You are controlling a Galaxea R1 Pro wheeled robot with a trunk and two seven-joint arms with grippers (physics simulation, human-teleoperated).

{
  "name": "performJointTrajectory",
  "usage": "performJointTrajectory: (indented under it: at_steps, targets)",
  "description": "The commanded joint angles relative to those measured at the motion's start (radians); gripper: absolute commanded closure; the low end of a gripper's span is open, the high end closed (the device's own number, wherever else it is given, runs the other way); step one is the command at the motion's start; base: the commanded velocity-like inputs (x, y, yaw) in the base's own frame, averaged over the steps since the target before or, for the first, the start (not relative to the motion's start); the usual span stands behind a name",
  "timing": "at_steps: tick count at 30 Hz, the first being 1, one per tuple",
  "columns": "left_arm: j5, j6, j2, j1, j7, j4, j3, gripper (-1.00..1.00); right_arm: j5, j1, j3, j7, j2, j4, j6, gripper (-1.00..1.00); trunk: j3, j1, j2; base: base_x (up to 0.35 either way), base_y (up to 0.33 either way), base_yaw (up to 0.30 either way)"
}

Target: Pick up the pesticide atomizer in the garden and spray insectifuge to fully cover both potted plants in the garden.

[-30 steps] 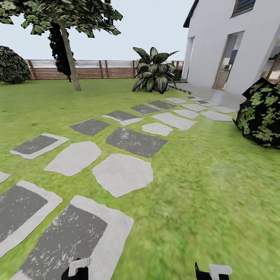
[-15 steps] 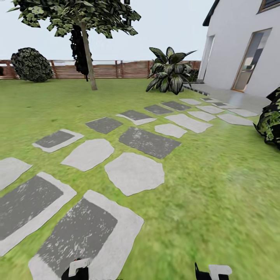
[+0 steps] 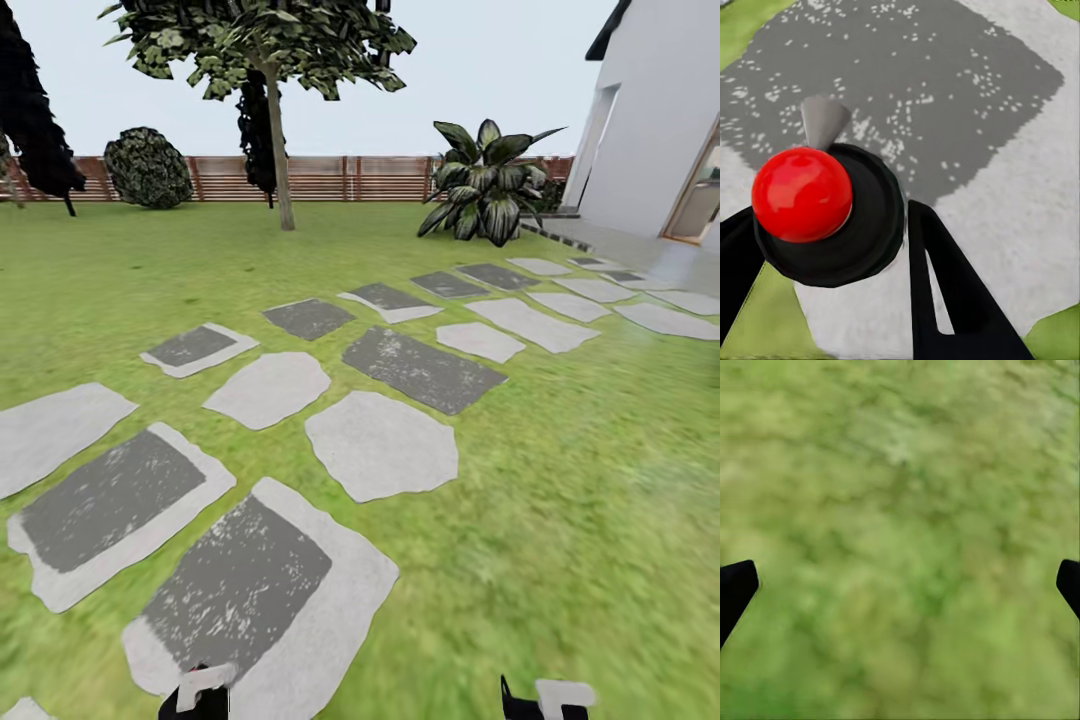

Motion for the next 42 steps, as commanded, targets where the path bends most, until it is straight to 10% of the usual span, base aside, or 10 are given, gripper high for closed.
performJointTrajectory:
  at_steps: [1,42]
  targets:
    - [0.004,-0.003,0.0,-0.001,0.001,0.001,-0.001,1.0,0.001,0.0,0.001,-0.003,0.0,0.001,-0.003,-1.0,-0.001,0.0,0.0,0.0,0.0,0.271]
    - [0.004,-0.003,-0.001,-0.001,0.001,0.002,-0.001,1.0,0.001,0.0,0.001,-0.002,0.0,0.001,-0.003,-1.0,-0.001,0.0,0.0,0.0,0.0,0.271]
